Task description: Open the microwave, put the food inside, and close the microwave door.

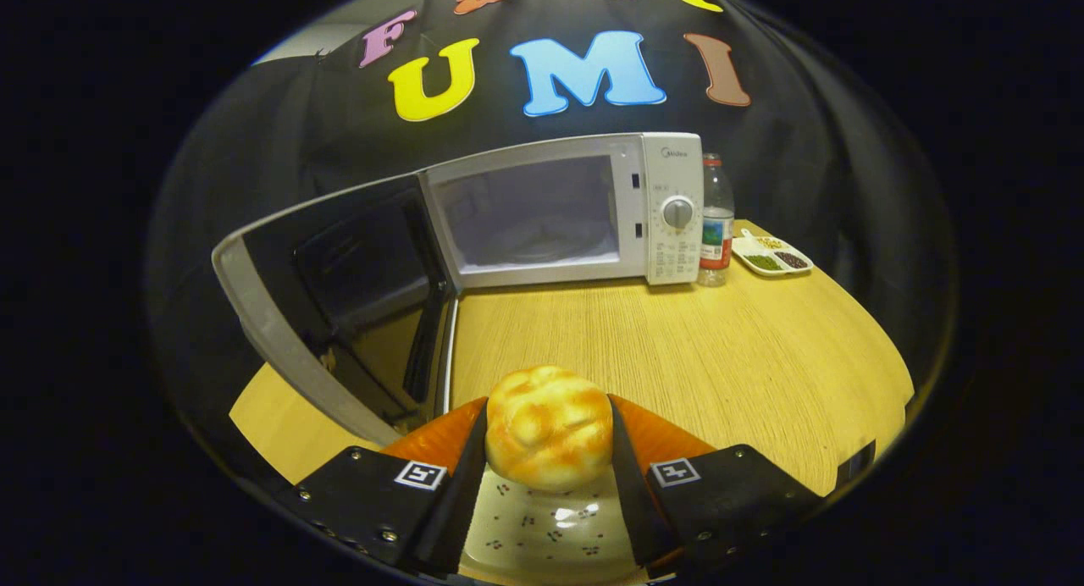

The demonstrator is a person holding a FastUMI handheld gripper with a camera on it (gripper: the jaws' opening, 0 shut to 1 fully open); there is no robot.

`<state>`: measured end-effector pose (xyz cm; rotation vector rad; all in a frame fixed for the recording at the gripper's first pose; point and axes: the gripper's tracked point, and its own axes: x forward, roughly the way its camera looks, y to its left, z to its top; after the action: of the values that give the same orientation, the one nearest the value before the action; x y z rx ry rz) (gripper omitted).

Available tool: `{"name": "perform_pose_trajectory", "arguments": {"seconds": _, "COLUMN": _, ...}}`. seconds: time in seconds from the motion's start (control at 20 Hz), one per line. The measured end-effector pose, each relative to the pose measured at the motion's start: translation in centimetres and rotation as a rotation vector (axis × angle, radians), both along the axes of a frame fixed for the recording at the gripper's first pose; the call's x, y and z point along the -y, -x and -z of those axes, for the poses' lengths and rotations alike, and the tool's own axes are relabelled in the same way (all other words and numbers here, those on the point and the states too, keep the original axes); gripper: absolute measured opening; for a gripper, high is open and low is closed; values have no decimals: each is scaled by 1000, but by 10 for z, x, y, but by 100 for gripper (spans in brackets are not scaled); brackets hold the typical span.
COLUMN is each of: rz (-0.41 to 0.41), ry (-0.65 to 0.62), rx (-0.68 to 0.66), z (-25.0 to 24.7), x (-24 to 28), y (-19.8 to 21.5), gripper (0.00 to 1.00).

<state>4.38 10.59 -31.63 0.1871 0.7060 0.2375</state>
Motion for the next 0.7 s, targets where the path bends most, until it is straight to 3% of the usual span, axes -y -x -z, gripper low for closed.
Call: {"name": "perform_pose_trajectory", "arguments": {"seconds": 0.7, "rz": -52, "ry": -136, "rx": 145, "z": -25, "x": -34, "y": -137, "gripper": 73}}
